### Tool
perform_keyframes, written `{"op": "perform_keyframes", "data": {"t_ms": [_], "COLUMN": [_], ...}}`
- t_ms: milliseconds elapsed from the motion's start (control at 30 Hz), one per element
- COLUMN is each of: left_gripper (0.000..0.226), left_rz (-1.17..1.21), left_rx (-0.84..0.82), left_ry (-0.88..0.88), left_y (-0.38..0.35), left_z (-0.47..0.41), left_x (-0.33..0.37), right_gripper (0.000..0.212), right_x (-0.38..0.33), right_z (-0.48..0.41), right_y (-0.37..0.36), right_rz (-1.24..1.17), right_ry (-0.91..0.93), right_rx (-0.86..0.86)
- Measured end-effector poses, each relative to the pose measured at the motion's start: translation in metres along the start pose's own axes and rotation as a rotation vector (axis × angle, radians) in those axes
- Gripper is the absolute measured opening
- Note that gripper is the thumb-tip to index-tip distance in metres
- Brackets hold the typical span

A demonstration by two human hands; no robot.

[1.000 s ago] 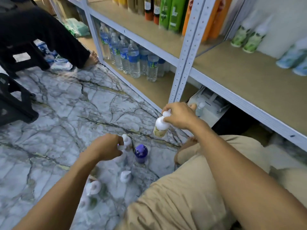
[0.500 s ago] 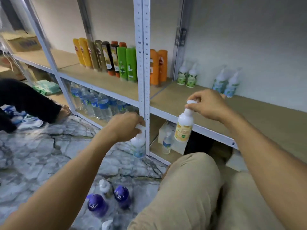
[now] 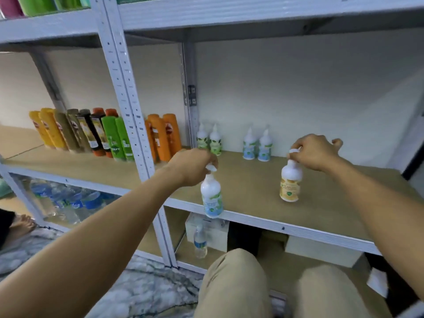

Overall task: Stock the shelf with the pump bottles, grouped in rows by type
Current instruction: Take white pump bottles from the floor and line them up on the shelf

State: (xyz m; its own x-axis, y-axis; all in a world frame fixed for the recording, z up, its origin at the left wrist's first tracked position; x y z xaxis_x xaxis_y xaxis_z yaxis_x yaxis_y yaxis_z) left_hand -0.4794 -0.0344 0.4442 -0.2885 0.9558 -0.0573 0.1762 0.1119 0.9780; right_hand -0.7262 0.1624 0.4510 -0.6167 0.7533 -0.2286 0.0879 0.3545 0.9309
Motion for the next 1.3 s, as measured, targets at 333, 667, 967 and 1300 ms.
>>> {"op": "perform_keyframes", "data": {"t_ms": [333,667,967,1300], "left_gripper": [0.037,0.034,0.044,0.069], "left_rz": [-0.024,0.047,0.131,0.455], "left_rx": [0.033,0.056,0.074,0.102], "left_ry": [-0.079,-0.098,-0.099,-0.072], "left_y": [-0.004,-0.029,-0.054,-0.081], "left_z": [-0.094,-0.159,-0.178,-0.16], "left_x": [0.036,0.066,0.08,0.068], "right_gripper": [0.013,0.013,0.011,0.02], "right_x": [0.072,0.087,0.087,0.088], "right_z": [-0.022,-0.026,-0.022,-0.013], "right_y": [-0.028,-0.04,-0.043,-0.044], "right_rz": [-0.043,-0.037,-0.024,-0.082], "right_ry": [-0.193,-0.196,-0.172,-0.21], "right_rx": [0.027,0.083,0.132,0.161]}}
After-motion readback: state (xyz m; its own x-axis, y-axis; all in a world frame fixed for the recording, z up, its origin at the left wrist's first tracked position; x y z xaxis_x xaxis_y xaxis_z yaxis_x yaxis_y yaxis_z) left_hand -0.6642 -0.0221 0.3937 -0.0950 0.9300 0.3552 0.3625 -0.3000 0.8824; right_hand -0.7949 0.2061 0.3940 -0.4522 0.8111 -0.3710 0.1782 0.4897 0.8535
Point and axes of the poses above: each hand's wrist, its own z-axis away from the middle knuckle, its own y-axis out of the back of the hand, x = y × z, the point moved 6 cm from there along -z, towards the middle knuckle
